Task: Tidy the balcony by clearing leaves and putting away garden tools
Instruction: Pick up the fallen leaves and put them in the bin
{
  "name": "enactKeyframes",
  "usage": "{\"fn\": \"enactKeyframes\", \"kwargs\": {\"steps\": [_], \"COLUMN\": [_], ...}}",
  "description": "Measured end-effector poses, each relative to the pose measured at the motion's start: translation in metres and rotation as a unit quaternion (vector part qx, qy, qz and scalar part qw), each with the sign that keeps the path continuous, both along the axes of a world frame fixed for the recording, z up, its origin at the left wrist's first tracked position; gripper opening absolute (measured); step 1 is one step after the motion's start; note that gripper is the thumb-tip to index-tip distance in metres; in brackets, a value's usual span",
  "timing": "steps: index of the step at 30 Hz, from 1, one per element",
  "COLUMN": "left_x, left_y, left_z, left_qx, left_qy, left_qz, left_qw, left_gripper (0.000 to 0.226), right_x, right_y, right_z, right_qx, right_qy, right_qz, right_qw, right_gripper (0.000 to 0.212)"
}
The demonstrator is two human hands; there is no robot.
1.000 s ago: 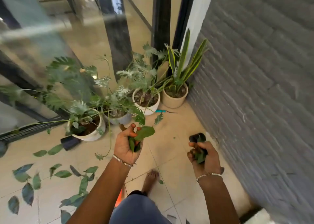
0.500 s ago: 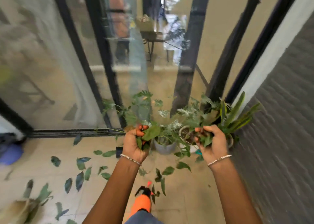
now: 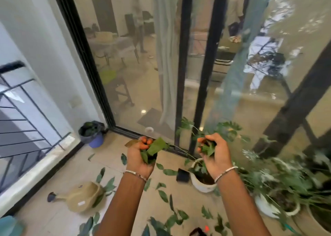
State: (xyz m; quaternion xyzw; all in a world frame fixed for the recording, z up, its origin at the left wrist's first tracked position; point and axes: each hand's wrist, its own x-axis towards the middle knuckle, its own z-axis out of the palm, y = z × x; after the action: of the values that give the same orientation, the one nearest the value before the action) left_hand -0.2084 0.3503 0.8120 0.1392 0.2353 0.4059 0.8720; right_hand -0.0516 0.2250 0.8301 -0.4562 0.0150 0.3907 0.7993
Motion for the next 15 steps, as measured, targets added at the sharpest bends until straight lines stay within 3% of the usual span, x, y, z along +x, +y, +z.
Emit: {"fn": "enactKeyframes", "kwargs": {"steps": [8, 15], "left_x": [-0.1, -0.154], "left_y": [0.159, 0.248], "left_z": [0.001, -0.002], "left_qx": [-0.02, -0.035], "left_qy": [0.028, 0.067], "left_qz": [0.126, 0.182], "left_qw": [0.991, 0.98], "left_gripper": [0.018, 0.024], "right_x": [-0.089, -0.127], "right_y": [0.195, 0.312], "right_z": [-0.013, -0.02], "right_qx": [-0.007, -0.006], "right_qy": [0.02, 0.029], "right_qz": [0.098, 0.176], "right_qw": [0.995, 0.984], "right_gripper": [0.026, 0.012]}}
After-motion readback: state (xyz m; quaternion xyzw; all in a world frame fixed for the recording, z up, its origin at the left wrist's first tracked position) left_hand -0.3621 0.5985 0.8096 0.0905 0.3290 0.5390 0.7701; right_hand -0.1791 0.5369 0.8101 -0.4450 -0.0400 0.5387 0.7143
